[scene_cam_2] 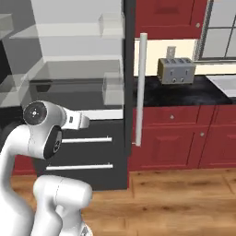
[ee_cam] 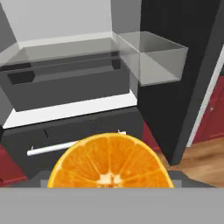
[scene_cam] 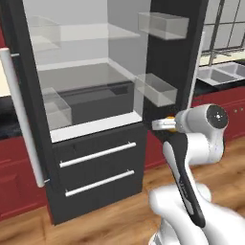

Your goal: Open the fridge, remove the orange, potato, and fish, and place them on any counter.

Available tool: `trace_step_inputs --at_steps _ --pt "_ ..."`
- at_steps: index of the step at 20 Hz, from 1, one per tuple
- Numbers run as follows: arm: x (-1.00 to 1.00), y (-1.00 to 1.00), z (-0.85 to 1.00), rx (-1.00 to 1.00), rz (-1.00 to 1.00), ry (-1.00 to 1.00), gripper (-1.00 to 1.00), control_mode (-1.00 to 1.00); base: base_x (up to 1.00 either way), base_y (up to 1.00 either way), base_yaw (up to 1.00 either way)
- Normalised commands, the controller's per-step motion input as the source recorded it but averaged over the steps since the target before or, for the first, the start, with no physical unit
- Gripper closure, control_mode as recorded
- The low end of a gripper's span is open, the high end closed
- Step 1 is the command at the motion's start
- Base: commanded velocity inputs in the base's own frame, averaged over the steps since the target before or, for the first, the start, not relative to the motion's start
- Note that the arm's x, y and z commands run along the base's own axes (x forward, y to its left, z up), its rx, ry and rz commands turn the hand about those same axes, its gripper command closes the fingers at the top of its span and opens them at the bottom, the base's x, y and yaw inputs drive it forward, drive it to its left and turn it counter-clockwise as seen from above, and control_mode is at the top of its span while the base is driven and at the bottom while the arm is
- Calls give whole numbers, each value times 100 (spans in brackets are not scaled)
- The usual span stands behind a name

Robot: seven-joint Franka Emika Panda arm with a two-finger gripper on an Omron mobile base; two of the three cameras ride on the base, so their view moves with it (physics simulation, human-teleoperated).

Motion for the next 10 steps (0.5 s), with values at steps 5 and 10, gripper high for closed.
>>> trace_step_inputs --at_steps 5,10 --pt "0 0 0 0 0 0 100 100 -100 -1 -57" --pt "0 0 0 0 0 0 100 100 -100 -24 -51"
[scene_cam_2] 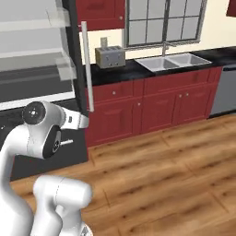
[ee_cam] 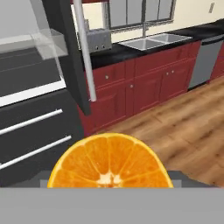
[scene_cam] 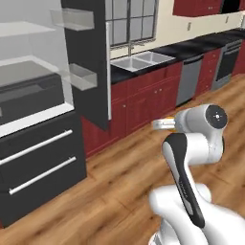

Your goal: Open the fridge, remove the orange, potato, and fish, and place them on any counter.

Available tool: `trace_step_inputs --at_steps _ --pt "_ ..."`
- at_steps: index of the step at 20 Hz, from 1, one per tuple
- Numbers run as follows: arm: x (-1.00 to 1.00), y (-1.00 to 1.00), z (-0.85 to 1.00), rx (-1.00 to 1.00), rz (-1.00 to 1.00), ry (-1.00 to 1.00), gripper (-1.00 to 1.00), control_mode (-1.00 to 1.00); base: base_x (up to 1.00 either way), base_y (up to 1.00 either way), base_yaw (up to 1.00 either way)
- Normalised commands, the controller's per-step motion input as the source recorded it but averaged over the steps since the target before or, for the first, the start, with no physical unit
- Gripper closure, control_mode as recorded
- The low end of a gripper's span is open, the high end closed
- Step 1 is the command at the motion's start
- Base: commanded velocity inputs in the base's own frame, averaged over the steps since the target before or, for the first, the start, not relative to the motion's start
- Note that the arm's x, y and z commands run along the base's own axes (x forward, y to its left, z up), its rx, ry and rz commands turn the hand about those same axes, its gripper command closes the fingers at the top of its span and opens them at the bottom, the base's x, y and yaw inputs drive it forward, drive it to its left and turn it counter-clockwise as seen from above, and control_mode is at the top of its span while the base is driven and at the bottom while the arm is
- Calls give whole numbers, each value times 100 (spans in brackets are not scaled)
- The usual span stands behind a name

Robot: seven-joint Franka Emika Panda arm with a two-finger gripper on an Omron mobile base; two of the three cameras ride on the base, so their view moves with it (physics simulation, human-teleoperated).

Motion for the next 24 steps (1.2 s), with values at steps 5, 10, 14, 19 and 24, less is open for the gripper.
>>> trace_step_inputs --at_steps 5,10,14,19,24 --pt "0 0 0 0 0 0 100 100 -100 -31 -51" --pt "0 0 0 0 0 0 100 100 -100 -23 -50" --pt "0 0 0 0 0 0 100 100 -100 -29 -49" --pt "0 0 0 0 0 0 100 100 -34 -75 -41" --pt "0 0 0 0 0 0 100 100 42 -100 -34"
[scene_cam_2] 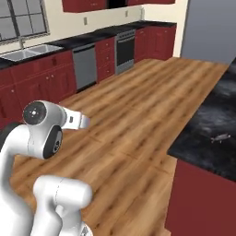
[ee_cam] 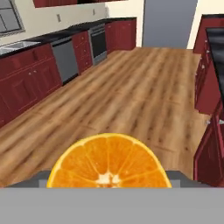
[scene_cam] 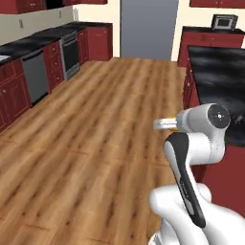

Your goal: Open the fridge, remove the orange, potato, and fish, and place them on any counter.

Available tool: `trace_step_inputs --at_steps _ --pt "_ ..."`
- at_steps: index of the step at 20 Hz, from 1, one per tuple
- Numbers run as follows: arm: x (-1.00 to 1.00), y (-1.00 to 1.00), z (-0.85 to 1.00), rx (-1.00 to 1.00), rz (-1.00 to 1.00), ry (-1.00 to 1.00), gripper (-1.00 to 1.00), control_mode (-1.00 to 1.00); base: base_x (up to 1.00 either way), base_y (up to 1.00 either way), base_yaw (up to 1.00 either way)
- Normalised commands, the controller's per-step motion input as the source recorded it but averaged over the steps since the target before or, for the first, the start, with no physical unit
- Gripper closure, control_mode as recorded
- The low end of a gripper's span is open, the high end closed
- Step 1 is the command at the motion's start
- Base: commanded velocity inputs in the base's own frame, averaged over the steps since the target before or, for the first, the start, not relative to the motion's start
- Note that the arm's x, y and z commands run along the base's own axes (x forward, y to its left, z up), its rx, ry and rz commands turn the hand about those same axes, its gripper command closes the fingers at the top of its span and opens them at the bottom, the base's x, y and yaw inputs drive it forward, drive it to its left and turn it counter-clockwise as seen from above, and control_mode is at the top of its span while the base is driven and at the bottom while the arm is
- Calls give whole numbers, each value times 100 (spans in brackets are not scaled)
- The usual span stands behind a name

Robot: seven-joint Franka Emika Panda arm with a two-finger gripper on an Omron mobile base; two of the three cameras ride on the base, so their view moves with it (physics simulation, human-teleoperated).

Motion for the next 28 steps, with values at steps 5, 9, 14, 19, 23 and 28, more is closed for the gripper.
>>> trace_step_inputs --at_steps 5,9,14,19,23,28 --pt "0 0 0 0 0 0 100 100 39 -100 -47" --pt "0 0 0 0 0 0 100 100 28 -100 -53" --pt "0 0 0 0 0 0 100 100 46 -79 -39" --pt "0 0 0 0 0 0 100 100 84 -7 0" --pt "38 -31 -13 0 -1 10 100 -100 27 -11 0" --pt "100 -83 -55 0 -11 41 100 -100 0 0 0"
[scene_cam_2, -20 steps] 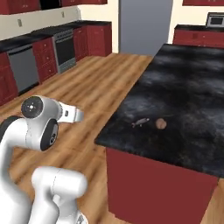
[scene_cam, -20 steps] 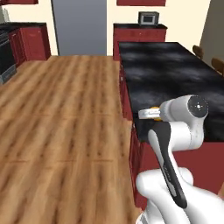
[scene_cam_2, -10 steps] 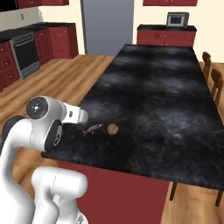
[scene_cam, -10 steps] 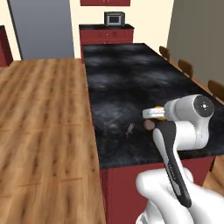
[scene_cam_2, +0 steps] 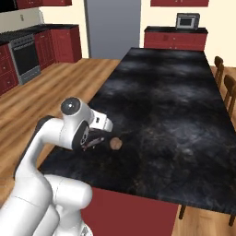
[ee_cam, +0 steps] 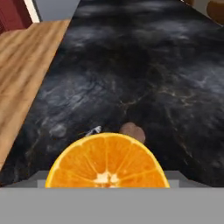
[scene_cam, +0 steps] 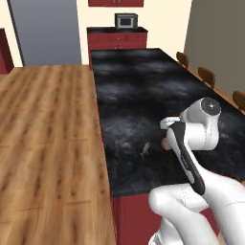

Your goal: Open the fridge, remove the orange, potato, and fish, and place them on any counter.

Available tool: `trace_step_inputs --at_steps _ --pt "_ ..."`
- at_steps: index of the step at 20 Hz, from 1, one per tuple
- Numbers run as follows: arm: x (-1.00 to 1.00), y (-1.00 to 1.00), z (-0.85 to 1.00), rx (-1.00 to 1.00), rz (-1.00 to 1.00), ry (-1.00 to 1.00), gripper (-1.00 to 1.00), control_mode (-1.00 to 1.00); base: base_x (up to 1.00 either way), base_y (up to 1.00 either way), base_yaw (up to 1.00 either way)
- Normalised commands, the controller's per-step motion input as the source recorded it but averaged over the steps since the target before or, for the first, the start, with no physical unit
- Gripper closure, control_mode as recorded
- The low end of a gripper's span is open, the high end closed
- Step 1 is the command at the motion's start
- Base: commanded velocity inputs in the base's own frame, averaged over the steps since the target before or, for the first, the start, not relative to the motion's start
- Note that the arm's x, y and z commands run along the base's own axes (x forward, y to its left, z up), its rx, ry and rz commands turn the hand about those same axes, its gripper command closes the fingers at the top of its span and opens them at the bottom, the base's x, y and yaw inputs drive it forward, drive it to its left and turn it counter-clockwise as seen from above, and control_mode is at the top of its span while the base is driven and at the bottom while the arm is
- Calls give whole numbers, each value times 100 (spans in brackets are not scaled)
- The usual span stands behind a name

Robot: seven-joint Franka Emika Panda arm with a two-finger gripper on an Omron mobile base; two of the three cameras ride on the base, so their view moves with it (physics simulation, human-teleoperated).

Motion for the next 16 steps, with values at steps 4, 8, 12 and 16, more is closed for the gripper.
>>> trace_step_inputs --at_steps 4,8,12,16 --pt "99 -16 -100 0 -3 50 100 -100 0 0 0" --pt "77 27 -100 0 0 27 100 -100 0 0 0" --pt "7 13 -100 -1 0 21 100 -100 0 0 0" --pt "0 0 -100 0 0 16 100 -100 0 0 0"
